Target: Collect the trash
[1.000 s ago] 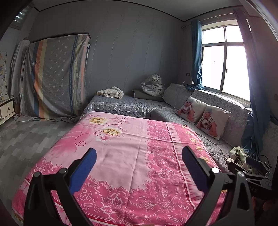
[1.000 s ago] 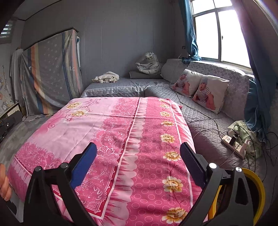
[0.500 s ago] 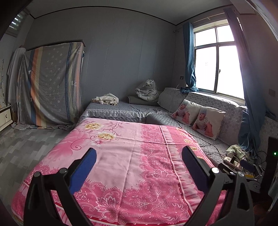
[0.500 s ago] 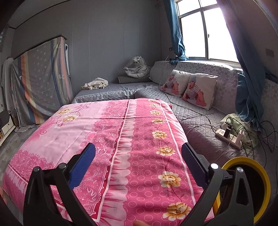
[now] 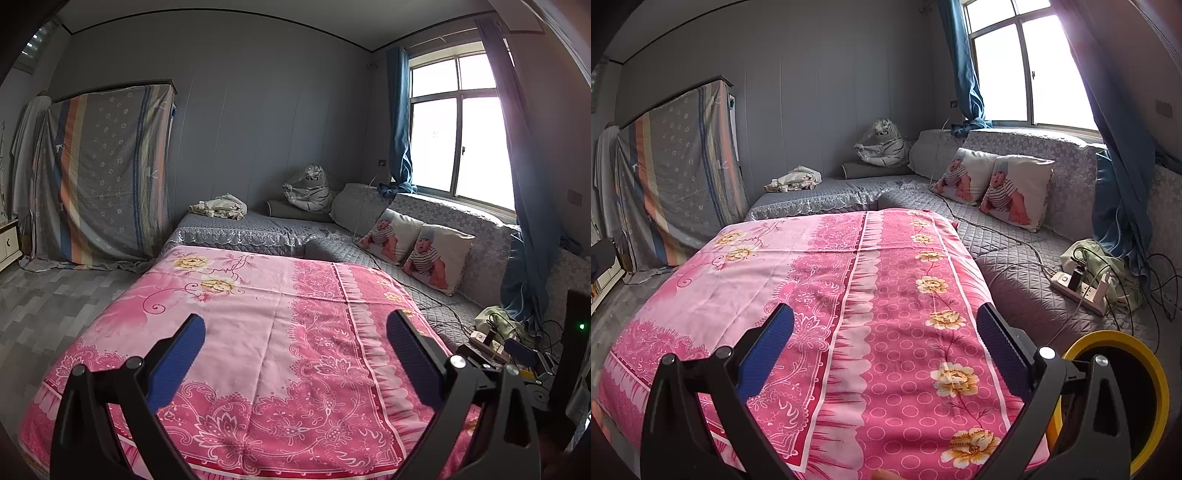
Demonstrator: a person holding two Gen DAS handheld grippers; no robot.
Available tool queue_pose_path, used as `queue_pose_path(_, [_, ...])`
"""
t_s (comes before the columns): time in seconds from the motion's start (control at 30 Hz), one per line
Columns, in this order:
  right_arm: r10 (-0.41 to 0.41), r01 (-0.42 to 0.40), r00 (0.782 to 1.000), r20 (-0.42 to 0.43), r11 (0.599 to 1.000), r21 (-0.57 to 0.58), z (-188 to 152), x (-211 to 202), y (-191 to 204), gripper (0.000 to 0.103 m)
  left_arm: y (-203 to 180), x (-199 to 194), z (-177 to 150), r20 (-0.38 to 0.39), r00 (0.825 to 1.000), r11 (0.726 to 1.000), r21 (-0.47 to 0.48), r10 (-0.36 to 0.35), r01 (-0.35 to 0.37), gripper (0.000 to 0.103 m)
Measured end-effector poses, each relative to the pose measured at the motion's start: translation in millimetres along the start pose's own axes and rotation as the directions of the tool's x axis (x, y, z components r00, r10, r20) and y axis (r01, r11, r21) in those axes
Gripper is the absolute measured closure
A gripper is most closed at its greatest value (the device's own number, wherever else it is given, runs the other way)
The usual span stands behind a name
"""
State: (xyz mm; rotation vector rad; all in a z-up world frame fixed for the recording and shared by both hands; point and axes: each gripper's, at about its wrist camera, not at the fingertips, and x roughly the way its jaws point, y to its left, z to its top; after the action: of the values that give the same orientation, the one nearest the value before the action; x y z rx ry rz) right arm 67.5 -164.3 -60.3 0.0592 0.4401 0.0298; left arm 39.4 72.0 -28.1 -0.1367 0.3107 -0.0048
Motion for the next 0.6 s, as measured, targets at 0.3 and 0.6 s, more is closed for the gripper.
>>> queue_pose_path(0.3, [0.004,-0.004,1.000,-0.003,1.000,0.003,0.0,-0.2,0.2,0.009,-0.4,0.8,-1.9,-0.004,1.000,1.000,-0.003,-0.006,0.006,0.008])
queue_pose_path(0.6, [0.008,-0.008,1.000,-0.013,1.000,0.006,-0.7,2.2,0.8,0.009,-0.1,2.5,-3.3,-0.013,1.000,1.000,-0.004,-0.015,0.015,0.008])
